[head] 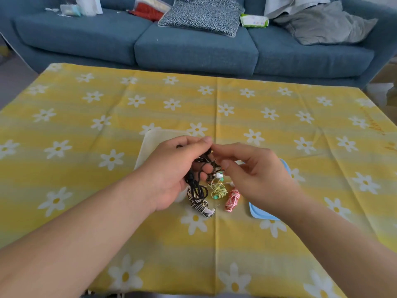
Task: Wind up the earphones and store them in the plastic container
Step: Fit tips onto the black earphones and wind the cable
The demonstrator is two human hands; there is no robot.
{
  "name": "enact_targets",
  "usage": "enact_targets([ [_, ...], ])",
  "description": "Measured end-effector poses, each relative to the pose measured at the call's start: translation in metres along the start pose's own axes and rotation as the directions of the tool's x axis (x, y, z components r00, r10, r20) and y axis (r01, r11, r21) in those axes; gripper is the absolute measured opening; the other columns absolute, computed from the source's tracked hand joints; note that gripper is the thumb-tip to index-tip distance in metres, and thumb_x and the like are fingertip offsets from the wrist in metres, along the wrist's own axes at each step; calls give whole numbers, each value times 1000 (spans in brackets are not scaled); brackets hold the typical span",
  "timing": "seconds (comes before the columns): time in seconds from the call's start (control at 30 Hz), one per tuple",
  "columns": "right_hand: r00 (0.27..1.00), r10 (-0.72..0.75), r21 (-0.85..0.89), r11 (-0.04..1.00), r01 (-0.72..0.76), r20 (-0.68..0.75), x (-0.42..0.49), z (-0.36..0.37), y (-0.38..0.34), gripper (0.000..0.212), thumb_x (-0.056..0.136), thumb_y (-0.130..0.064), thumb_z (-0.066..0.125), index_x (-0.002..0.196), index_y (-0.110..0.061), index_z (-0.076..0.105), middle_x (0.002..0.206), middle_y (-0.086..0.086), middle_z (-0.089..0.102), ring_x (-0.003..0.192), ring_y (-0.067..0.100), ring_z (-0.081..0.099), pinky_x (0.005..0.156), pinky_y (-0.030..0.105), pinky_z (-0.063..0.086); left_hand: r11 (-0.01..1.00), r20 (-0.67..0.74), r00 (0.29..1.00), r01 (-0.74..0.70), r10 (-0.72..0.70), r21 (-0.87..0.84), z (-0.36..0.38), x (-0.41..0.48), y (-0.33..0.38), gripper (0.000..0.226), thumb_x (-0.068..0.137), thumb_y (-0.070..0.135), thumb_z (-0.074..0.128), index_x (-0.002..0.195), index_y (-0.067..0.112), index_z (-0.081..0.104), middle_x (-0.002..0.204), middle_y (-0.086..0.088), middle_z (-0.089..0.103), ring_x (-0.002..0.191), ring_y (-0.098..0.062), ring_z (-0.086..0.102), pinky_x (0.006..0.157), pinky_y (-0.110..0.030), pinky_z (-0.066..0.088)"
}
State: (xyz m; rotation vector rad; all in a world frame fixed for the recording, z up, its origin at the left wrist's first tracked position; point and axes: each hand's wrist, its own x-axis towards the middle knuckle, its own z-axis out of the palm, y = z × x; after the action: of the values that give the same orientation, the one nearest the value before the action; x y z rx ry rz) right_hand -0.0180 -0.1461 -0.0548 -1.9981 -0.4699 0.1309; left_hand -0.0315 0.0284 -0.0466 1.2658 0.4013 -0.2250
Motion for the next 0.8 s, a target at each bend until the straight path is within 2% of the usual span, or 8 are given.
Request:
enact_targets([
  [0.1, 998, -11, -8, 1000, 12, 66, 9, 17, -6, 60, 98, 0, 55, 124, -54, 63, 109, -18, 72, 101, 9, 68, 87, 35, 56, 997, -74, 994, -75, 76, 10, -20, 3, 9, 23, 92, 20, 74, 105, 1, 70, 81, -11, 69, 56, -16, 60, 50, -25, 48],
  [0.23, 997, 63, 35, 997, -65, 52, 26, 39, -9, 48, 100, -5, 54, 134, -38, 62, 111, -17, 73, 103, 7, 68, 94, 41, 56, 983, -226, 958, -164, 177, 79, -48, 13, 18, 9, 92, 10, 74, 99, 5, 72, 80, -13, 72, 59, -18, 65, 54, -29, 51],
  [0.33, 994, 68, 38, 997, -71, 86, 33, 54, -12, 48, 100, -4, 50, 126, -41, 65, 108, -16, 74, 102, 7, 69, 95, 43, 56, 971, -245, 946, -175, 211, 164, -58, 21, 17, 5, 92, 10, 72, 95, 7, 73, 77, -14, 72, 63, -23, 65, 56, -31, 52],
  [0.43, 996, 83, 10, 996, -83, 33, 40, 63, -8, 42, 99, -4, 51, 113, -39, 69, 99, -15, 75, 93, 5, 70, 85, 36, 59, 909, -212, 934, -198, 289, 368, -65, 26, 12, 8, 93, 12, 67, 92, 9, 74, 76, -16, 74, 61, -22, 68, 56, -33, 57],
  [0.53, 993, 114, 14, 993, -114, -16, 48, 68, -4, 36, 99, -6, 52, 108, -34, 72, 94, -12, 76, 84, 7, 71, 67, 23, 54, 721, -83, 925, -230, 371, 654, -75, 27, 4, 9, 92, 15, 65, 92, 17, 73, 75, -2, 72, 66, -20, 71, 62, -32, 58],
  [0.63, 990, 139, 3, 990, -139, -3, 50, 70, -3, 30, 98, -12, 56, 113, -32, 73, 93, -13, 77, 83, 6, 72, 70, 19, 55, 363, 127, 958, -218, 258, 906, -78, 25, -6, 22, 90, 17, 62, 111, 21, 69, 91, 4, 67, 77, -17, 63, 67, -27, 50],
  [0.7, 989, 145, -12, 989, -145, 5, 49, 70, -3, 31, 97, -14, 57, 117, -32, 71, 91, -13, 77, 84, 6, 72, 72, 19, 54, 192, 212, 940, -268, 268, 944, -76, 23, -8, 34, 88, 23, 66, 122, 25, 65, 103, 2, 62, 92, -20, 61, 78, -33, 51],
  [0.8, 987, 161, 13, 987, -161, -19, 49, 64, -4, 31, 98, -12, 56, 118, -30, 71, 92, -12, 78, 83, 12, 73, 68, 27, 57, 86, 243, 918, -283, 312, 955, -74, 18, -4, 47, 86, 35, 72, 131, 27, 60, 119, 3, 61, 107, -21, 61, 89, -40, 52],
])
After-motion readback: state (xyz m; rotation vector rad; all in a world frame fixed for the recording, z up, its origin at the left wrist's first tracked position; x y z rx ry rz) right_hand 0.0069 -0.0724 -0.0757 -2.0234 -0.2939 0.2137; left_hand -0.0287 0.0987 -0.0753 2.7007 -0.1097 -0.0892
